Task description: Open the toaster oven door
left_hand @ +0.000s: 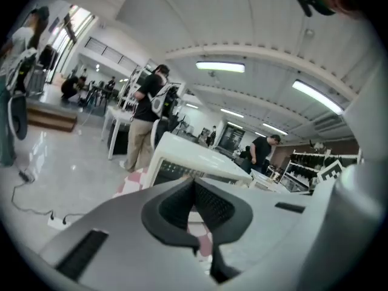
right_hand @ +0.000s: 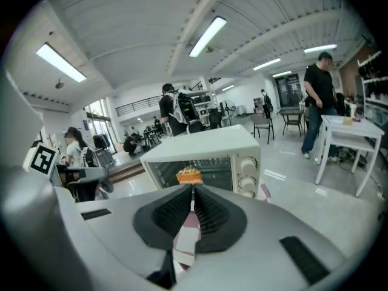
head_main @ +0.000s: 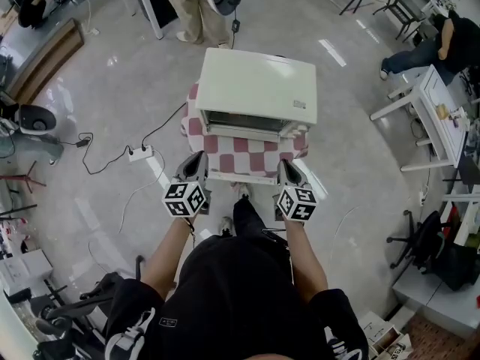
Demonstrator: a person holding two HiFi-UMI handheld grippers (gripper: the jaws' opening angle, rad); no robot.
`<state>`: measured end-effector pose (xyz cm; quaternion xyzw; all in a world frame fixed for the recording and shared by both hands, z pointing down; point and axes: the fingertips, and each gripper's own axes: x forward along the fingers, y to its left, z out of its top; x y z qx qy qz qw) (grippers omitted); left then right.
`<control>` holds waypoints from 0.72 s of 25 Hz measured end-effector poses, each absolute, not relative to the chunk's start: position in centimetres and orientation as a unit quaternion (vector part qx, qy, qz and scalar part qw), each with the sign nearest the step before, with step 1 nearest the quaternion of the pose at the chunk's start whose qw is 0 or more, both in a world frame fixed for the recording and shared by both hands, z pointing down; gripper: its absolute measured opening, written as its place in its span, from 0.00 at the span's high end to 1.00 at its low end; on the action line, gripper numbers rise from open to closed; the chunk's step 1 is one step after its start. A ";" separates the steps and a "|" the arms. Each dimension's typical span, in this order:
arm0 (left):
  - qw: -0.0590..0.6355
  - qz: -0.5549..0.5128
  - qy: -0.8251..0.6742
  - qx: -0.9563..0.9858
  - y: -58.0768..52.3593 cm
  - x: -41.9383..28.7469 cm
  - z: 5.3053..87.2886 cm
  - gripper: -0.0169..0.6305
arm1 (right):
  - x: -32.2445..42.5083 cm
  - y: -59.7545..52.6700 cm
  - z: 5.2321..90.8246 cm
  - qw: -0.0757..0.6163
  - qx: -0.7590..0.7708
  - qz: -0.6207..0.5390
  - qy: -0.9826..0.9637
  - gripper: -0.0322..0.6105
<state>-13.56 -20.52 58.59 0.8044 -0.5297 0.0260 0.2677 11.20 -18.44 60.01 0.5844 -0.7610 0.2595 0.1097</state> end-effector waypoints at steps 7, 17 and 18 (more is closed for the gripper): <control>0.127 0.014 -0.508 0.852 -16.7 -9.6 51.0 0.96 | 8.2 -15.6 54.8 0.094 0.575 0.169 -0.795 0.89; 0.095 0.030 -0.510 0.855 -14.3 -8.3 50.4 0.96 | 6.9 -13.6 53.9 0.089 0.564 0.154 -0.806 0.91; 0.092 0.030 -0.511 0.854 -14.1 -8.3 50.3 0.96 | 6.9 -13.5 53.8 0.089 0.564 0.152 -0.807 0.91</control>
